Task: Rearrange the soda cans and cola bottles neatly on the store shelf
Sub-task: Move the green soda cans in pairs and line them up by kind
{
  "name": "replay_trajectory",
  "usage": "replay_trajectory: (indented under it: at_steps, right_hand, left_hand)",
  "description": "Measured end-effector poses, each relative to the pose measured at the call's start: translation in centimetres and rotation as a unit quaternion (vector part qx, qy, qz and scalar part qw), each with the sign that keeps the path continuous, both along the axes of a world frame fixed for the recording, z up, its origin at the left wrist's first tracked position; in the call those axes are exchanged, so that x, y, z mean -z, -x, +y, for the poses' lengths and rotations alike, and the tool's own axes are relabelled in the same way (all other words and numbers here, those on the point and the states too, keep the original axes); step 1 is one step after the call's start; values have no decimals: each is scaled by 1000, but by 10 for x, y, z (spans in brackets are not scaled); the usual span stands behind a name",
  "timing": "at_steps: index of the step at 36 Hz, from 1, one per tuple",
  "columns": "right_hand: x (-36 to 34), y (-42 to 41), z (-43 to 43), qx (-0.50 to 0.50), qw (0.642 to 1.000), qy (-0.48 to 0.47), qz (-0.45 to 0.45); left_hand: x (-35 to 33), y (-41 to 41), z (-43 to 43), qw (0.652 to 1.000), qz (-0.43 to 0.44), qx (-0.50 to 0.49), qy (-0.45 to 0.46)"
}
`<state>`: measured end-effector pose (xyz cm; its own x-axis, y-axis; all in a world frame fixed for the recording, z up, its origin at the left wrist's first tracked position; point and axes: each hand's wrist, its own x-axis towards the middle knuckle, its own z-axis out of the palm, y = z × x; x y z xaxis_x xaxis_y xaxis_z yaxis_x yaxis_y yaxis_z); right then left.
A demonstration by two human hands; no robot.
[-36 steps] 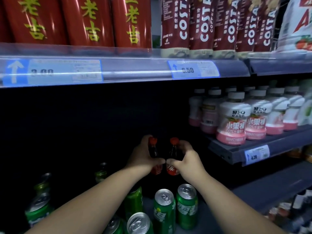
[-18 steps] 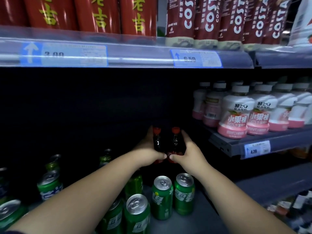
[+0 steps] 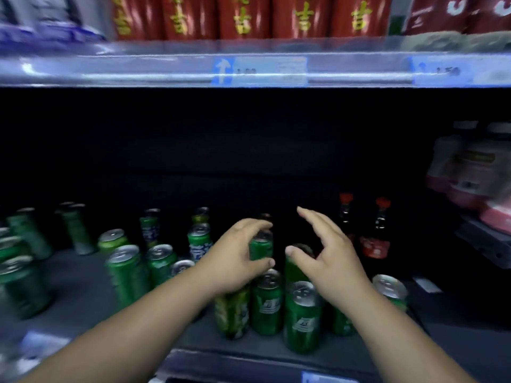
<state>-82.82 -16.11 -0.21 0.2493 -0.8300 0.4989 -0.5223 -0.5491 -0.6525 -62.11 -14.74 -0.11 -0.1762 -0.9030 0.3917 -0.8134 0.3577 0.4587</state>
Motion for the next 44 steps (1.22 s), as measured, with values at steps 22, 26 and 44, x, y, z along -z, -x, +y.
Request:
replay_trajectory:
  at_steps: [22, 26, 44]
  right_hand:
    - [15, -362, 106, -183, 981, -66, -9]
    - [24, -428, 123, -179, 975, -117, -54]
    - [33, -566, 124, -163, 979, -120, -3]
  left_hand:
    - [14, -338, 203, 979, 80, -185, 9]
    - [15, -401, 219, 980, 80, -184, 3]
    - [50, -559, 207, 965, 148, -217, -25]
